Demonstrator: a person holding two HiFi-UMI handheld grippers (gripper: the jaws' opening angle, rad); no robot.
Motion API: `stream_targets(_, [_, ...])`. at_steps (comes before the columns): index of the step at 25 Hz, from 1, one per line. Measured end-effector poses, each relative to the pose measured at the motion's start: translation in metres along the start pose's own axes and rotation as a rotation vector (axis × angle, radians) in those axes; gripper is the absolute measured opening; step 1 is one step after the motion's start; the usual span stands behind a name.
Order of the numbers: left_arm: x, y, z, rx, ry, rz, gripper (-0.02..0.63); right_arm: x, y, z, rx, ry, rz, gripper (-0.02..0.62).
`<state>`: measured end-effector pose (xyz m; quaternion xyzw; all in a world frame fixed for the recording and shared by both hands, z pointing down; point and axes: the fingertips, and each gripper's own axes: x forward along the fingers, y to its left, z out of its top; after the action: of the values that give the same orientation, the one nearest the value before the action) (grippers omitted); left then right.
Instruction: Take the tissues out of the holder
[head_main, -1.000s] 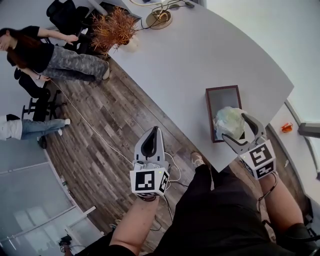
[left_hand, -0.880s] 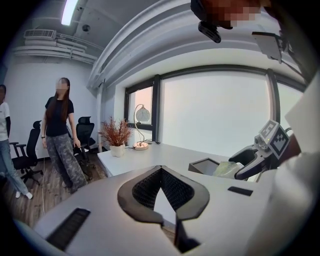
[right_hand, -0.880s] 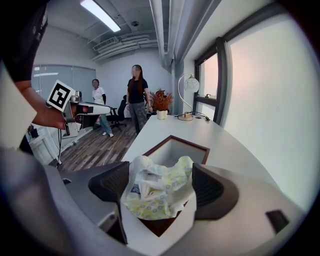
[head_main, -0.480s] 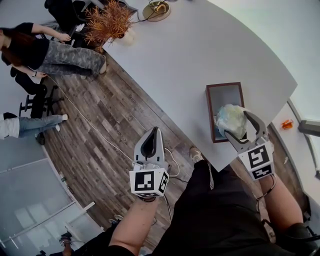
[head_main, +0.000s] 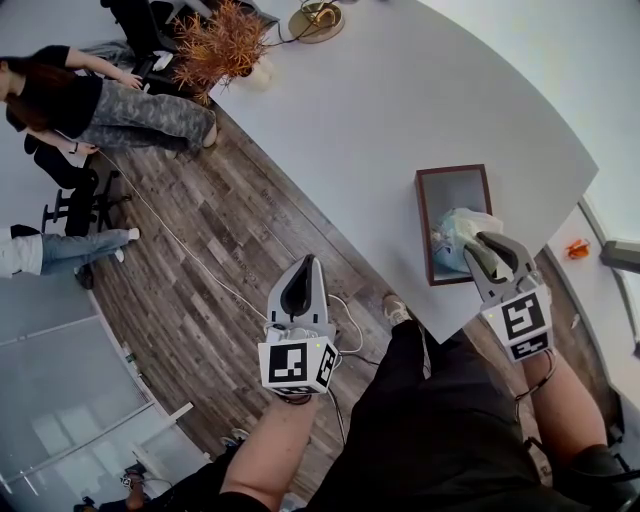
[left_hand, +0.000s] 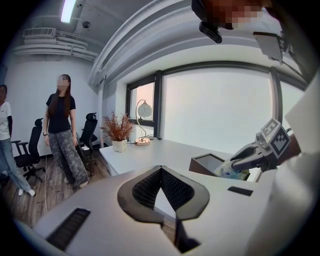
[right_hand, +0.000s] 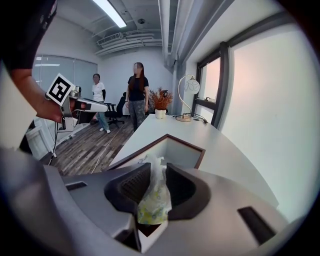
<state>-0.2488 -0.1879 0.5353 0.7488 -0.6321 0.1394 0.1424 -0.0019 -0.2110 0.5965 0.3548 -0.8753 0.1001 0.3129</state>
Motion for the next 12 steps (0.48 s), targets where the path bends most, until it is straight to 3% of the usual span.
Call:
stream_targets(5, [-0.005,0.000,0.001,-0.002,-0.002,0.005,0.005,-0.005,0.003,0.005,-0.016,-0.036,-0.009,0.034])
stream_targets(12, [-0.016,0.003,0.003,0.007,-0.018,0.017,0.005,-0.018,0.013,0.019,-0.132,-0.107,-0.021,0.021])
